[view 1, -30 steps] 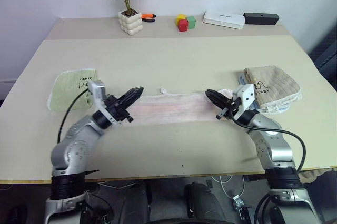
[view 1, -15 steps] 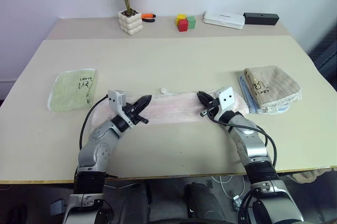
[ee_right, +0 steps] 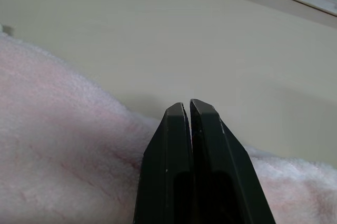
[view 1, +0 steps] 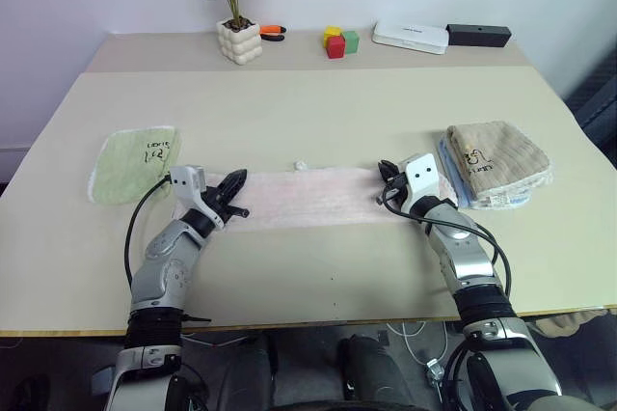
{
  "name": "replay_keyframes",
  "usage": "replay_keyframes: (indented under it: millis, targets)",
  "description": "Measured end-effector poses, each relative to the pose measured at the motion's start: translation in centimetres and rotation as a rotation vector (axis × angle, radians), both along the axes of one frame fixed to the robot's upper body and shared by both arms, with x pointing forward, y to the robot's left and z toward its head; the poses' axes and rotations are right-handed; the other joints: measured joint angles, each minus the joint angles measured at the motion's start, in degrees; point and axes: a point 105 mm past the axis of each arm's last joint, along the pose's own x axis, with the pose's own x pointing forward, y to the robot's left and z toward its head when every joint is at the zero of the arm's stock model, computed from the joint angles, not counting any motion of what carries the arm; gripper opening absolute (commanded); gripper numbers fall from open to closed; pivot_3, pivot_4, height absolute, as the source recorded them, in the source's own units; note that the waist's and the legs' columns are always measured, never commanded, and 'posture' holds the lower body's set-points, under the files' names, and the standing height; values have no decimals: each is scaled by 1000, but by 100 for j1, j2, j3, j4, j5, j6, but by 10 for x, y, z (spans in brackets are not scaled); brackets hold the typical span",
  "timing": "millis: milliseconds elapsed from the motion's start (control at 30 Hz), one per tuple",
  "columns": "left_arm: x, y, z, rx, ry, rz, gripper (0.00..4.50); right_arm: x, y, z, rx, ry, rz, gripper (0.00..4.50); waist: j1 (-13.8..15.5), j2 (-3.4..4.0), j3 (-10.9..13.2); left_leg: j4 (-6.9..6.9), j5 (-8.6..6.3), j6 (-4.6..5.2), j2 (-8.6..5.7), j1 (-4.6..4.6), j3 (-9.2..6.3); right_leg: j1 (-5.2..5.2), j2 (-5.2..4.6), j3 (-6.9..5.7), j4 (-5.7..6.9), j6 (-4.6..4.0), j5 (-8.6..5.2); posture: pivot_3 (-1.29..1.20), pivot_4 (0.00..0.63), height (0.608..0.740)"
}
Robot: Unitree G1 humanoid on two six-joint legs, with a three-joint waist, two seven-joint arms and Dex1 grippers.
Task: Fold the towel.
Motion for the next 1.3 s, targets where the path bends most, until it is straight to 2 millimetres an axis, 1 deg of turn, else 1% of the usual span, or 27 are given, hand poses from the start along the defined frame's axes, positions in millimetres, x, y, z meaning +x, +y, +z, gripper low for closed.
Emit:
replay_keyframes:
  millis: [133, 267, 333, 367, 833, 900, 967, 1000, 1067, 1100, 1200, 1233, 1267, 1300]
  targets:
    - [-1, 14, -1, 20, -3, 40, 98, 1, -13, 2, -12, -5, -46, 129, 5, 0, 0, 1, 0, 0, 0, -1, 1, 0, -1, 0, 0, 0, 0, 0, 150, 735]
    - [-2, 25, -2, 24, -8, 78, 98, 3, -41, 2, 0, -2, -154, 129, 0, 0, 0, 0, 0, 0, 0, 0, 1, 0, 0, 0, -1, 0, 0, 0, 150, 735]
    - [-1, 27, -2, 31, -12, 89, 98, 5, -51, 1, -2, 1, -193, 129, -4, 0, 0, -1, 0, 0, 0, 1, 1, 0, 0, 0, -1, 0, 0, 0, 150, 735]
    - [-1, 28, -1, 36, -17, 92, 98, 5, -53, 2, -2, 0, -202, 129, -8, 0, 0, -1, 0, 0, 0, 1, 1, 0, 0, 0, 0, 0, 0, 0, 150, 735]
    - [-8, 40, -2, 84, -16, 88, 98, 5, -52, 2, 9, 7, -199, 129, -10, 1, -1, -3, 0, 0, 1, 2, 1, 0, 0, 0, -1, 0, 0, 0, 150, 735]
    - [-9, 39, 0, 94, -19, 61, 98, 5, -49, 7, 60, 15, -176, 129, -17, 1, 0, -4, 0, 0, 1, 1, 1, -2, 0, 1, -1, 0, 0, 0, 150, 735]
    - [-11, 36, 5, 98, -26, 15, 98, 4, -46, 17, 122, 9, -138, 129, -14, 1, 0, -5, 0, 0, 2, -1, 2, -3, 0, 0, -1, 0, 0, 0, 150, 735]
    - [-12, 35, 9, 98, -29, -10, 36, 3, -41, 25, 158, 0, -100, 372, -15, 1, 0, -5, 0, 0, 2, -1, 1, -3, 0, 1, -1, 0, 0, 0, 150, 735]
    - [-14, 31, 18, 73, -38, -75, 571, -1, -30, 42, 237, -25, -14, 948, -12, 1, 0, -5, 0, 0, 3, -1, 1, -3, 0, 0, -1, 0, 0, 0, 150, 735]
    - [-17, 26, 24, 65, -47, -130, 831, -4, -24, 53, 300, -36, 39, 1406, -12, 1, 0, -6, 0, 0, 3, -1, 1, -3, 0, 0, -2, 0, 0, 0, 150, 735]
    - [-23, 20, 36, 146, -83, -219, 2303, -12, -17, 76, 420, -46, 136, 2854, -4, 1, 0, -7, -1, 0, 3, -1, 1, -1, 0, 0, -4, -1, 0, 0, 150, 735]
    - [-23, 19, 39, 175, -94, -235, 2854, -14, -17, 80, 449, -31, 153, 3390, 4, 1, 0, -6, -1, 0, 2, -1, 1, -1, 0, -1, -4, -1, 0, 0, 150, 735]
    - [-24, 19, 42, 198, -103, -257, 3313, -17, -18, 82, 470, -10, 165, 3843, 11, 0, 0, -6, -1, 0, 2, -2, 1, -2, -1, -1, -4, -2, -1, 0, 150, 735]
    - [-24, 20, 45, 217, -114, -276, 3858, -21, -20, 82, 488, 11, 171, 4417, 13, 0, 1, -7, -1, 1, 3, -2, 1, -1, -1, -2, -8, -2, -1, 0, 150, 735]
